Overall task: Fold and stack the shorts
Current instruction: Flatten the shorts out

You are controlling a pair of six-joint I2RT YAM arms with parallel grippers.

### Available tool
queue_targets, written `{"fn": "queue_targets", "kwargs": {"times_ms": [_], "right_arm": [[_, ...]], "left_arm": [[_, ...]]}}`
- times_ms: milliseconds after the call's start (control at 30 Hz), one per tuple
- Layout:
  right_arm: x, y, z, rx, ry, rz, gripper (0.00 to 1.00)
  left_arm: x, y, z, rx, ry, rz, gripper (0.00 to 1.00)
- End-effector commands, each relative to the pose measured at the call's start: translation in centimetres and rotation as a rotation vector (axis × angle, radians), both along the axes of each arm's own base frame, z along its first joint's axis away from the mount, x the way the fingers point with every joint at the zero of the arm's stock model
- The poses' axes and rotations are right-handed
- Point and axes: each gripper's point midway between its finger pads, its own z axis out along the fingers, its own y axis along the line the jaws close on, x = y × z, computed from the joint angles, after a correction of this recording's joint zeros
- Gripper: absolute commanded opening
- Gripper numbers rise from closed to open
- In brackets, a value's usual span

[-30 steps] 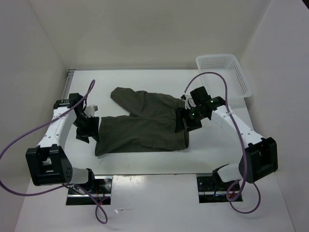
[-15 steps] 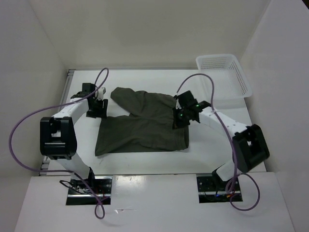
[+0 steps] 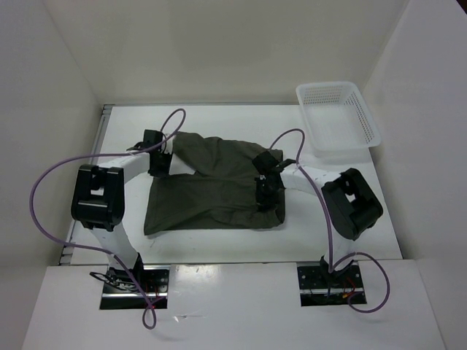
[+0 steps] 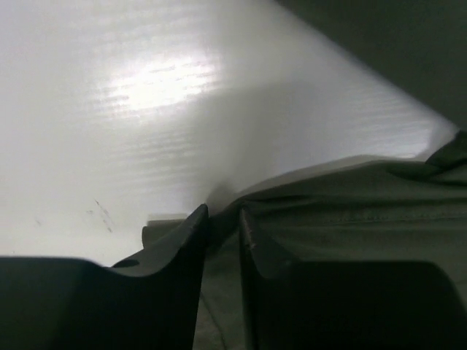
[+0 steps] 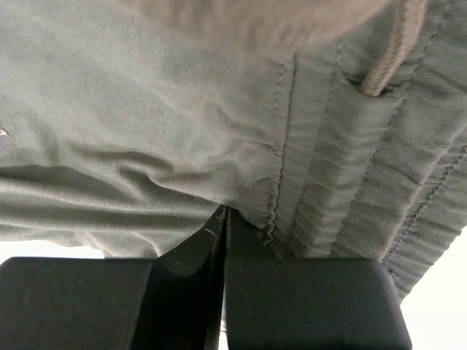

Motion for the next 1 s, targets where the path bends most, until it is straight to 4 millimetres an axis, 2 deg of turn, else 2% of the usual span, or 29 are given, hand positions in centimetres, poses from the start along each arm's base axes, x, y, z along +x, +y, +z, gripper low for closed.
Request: {"fn": "queue_targets", "kwargs": {"times_ms": [0, 33, 67, 100, 133, 200, 233, 300, 333, 367, 400, 433, 467, 500, 533, 567, 600, 633, 667, 700, 733, 767, 800, 833, 867, 900, 933, 967], "right_arm": [[2.1, -2.7, -3.2, -0.199, -0.044, -0.09, 0.0], [3.6, -3.3, -3.1, -0.233, -0.078, -0.102, 0.0], [5.6, -2.5, -2.2, -0.227, -0.126, -0.104, 0.0], [7.0, -2.6, -2.1, -0.235, -0.152, -0.101, 0.0], [8.3, -2.8, -2.7, -0.246, -0.161, -0.105, 0.0], [11.7, -1.9, -1.6, -0.232, -0.228, -0.099, 0.0], [13.8, -1.5, -1.2, -0.232, -0.258, -0.106, 0.0], [16.0, -1.4, -0.7, -0.234, -0.294, -0.105, 0.0], [18.2, -1.0, 0.8, -0.218, -0.343, -0.099, 0.0], [18.8, -0.6, 1.1, -0.187, -0.343, -0.077, 0.0], [19.3, -0.1, 1.8, -0.176, -0.362, -0.025, 0.0], [19.7, 0.4, 2.7, -0.152, -0.385, -0.003, 0.0], [20.1, 1.2, 5.1, -0.101, -0.431, 0.012, 0.07], [20.0, 1.4, 6.3, -0.076, -0.459, 0.012, 0.15], [19.5, 1.4, 6.7, -0.055, -0.485, 0.023, 0.22], [19.0, 1.9, 10.4, 0.017, -0.556, 0.029, 0.4], [18.8, 1.5, 11.8, 0.047, -0.59, 0.022, 0.5], [17.7, 1.2, 11.7, 0.067, -0.603, 0.017, 0.59], [17.2, 0.3, 14.8, 0.096, -0.673, -0.003, 0.64], [16.6, 0.0, 15.3, 0.107, -0.683, -0.014, 0.7], [15.7, -1.1, 14.3, 0.086, -0.665, -0.026, 0.7], [15.6, -2.1, 14.3, 0.079, -0.667, -0.045, 0.72], [15.1, -3.0, 13.5, 0.066, -0.649, -0.058, 0.72], [15.1, -3.7, 13.0, 0.056, -0.638, -0.07, 0.72], [14.8, -4.2, 12.4, 0.056, -0.616, -0.075, 0.72], [14.8, -5.2, 11.4, 0.051, -0.59, -0.092, 0.72], [14.9, -4.8, 10.8, 0.077, -0.571, -0.071, 0.72], [15.0, -4.4, 10.6, 0.095, -0.57, -0.061, 0.72]], "left_arm": [[1.4, 1.8, -2.2, 0.085, -0.03, 0.044, 0.29], [2.0, 2.0, -2.0, 0.098, -0.048, 0.053, 0.29], [2.7, 2.3, -1.9, 0.109, -0.067, 0.062, 0.29], [3.4, 2.6, -1.9, 0.126, -0.079, 0.074, 0.29], [5.0, 2.5, -0.9, 0.122, -0.122, 0.077, 0.29], [6.8, 2.6, -0.7, 0.131, -0.149, 0.086, 0.29], [8.9, 3.0, -0.1, 0.137, -0.168, 0.101, 0.29], [10.4, 3.5, 0.3, 0.149, -0.135, 0.113, 0.31], [11.5, 3.9, 0.7, 0.143, -0.127, 0.118, 0.33], [12.3, 3.6, 0.8, 0.131, -0.116, 0.11, 0.34], [13.5, 3.3, 2.5, 0.086, -0.145, 0.096, 0.35], [13.4, 2.9, 3.4, 0.066, -0.161, 0.084, 0.36], [13.8, 3.0, 6.4, 0.045, -0.235, 0.084, 0.41], [13.7, 2.7, 7.5, 0.03, -0.262, 0.075, 0.46], [13.3, 2.2, 9.4, 0.004, -0.281, 0.057, 0.5], [12.4, 1.8, 10.1, -0.012, -0.253, 0.044, 0.56], [11.7, 2.7, 10.8, -0.03, -0.245, 0.055, 0.59], [11.0, 2.5, 13.2, -0.062, -0.273, 0.04, 0.61], [9.2, 2.5, 12.7, -0.062, -0.228, 0.041, 0.61], [7.8, 3.0, 12.7, -0.06, -0.206, 0.052, 0.62], [6.2, 2.9, 13.9, -0.06, -0.21, 0.052, 0.62], [3.7, 2.9, 12.9, -0.06, -0.136, 0.055, 0.62], [0.8, 2.8, 10.5, -0.06, -0.043, 0.058, 0.62], [-1.2, 2.7, 10.5, -0.06, -0.016, 0.058, 0.61], [-3.6, 2.7, 9.5, -0.06, 0.056, 0.06, 0.59], [-5.2, 2.6, 8.6, -0.059, 0.096, 0.062, 0.59], [-7.5, 2.6, 7.5, -0.059, 0.14, 0.063, 0.59], [-8.5, 2.5, 7.1, -0.059, 0.163, 0.064, 0.59]]}}
